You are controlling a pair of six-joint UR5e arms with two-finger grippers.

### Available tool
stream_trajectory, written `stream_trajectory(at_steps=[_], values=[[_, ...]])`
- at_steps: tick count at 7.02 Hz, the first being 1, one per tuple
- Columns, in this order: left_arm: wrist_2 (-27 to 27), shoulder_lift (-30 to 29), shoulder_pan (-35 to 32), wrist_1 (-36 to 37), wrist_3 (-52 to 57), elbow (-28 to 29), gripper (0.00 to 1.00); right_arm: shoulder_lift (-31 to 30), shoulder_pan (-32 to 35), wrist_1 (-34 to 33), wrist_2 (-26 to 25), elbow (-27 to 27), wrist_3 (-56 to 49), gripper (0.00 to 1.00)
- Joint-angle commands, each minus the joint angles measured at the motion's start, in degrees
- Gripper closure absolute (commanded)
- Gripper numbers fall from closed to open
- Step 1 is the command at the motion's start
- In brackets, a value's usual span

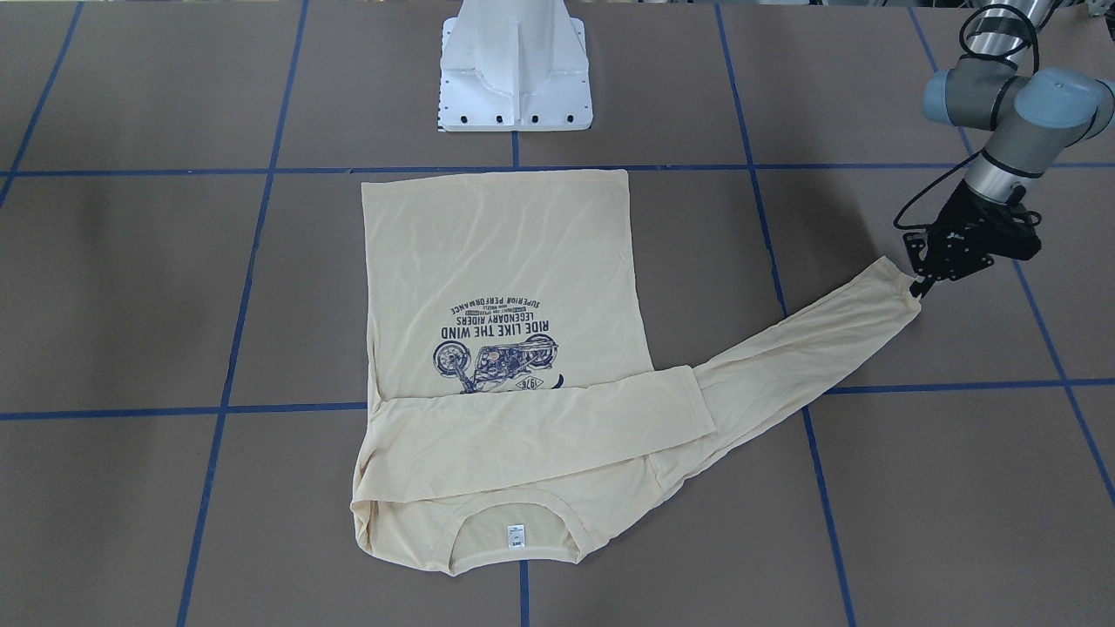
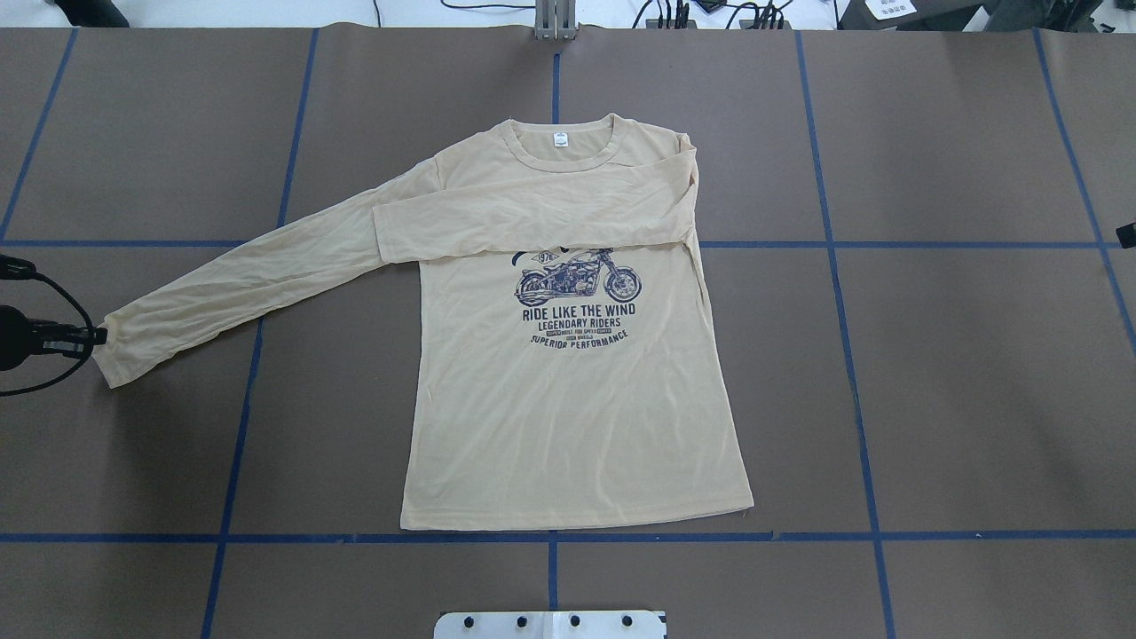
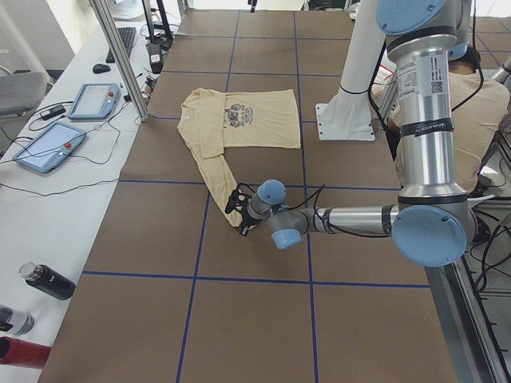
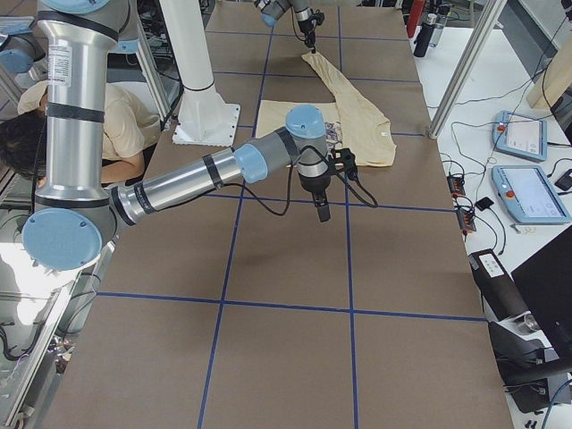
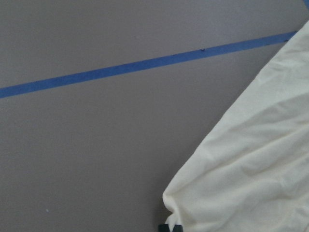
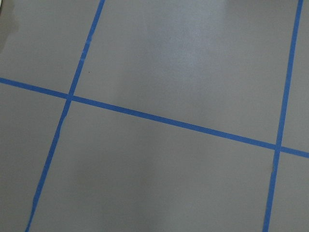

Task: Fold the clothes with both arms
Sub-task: 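Lower the left gripper to the cuff of the other sleeve and grasp, then carry the grasped sleeve with the left gripper across the shirt body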

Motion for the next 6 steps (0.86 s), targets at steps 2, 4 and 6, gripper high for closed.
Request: stream_trajectory(at_steps=[2, 4, 6], values=[[-6.70, -3.66, -4.11, 11.16, 5.14, -6.05, 1.00, 0.01, 0.00, 0.00, 0.03, -0.08, 0.05, 0.00], [-6.80, -13.30, -5.88, 34.15, 7.72, -16.05, 1.00, 0.01, 0.00, 0.00, 0.03, -0.08, 0.14, 0.00], [-6.80, -26.03, -5.79, 55.36, 7.20, -22.24, 1.00, 0.01, 0.00, 0.00, 0.03, -0.08, 0.22, 0.00]])
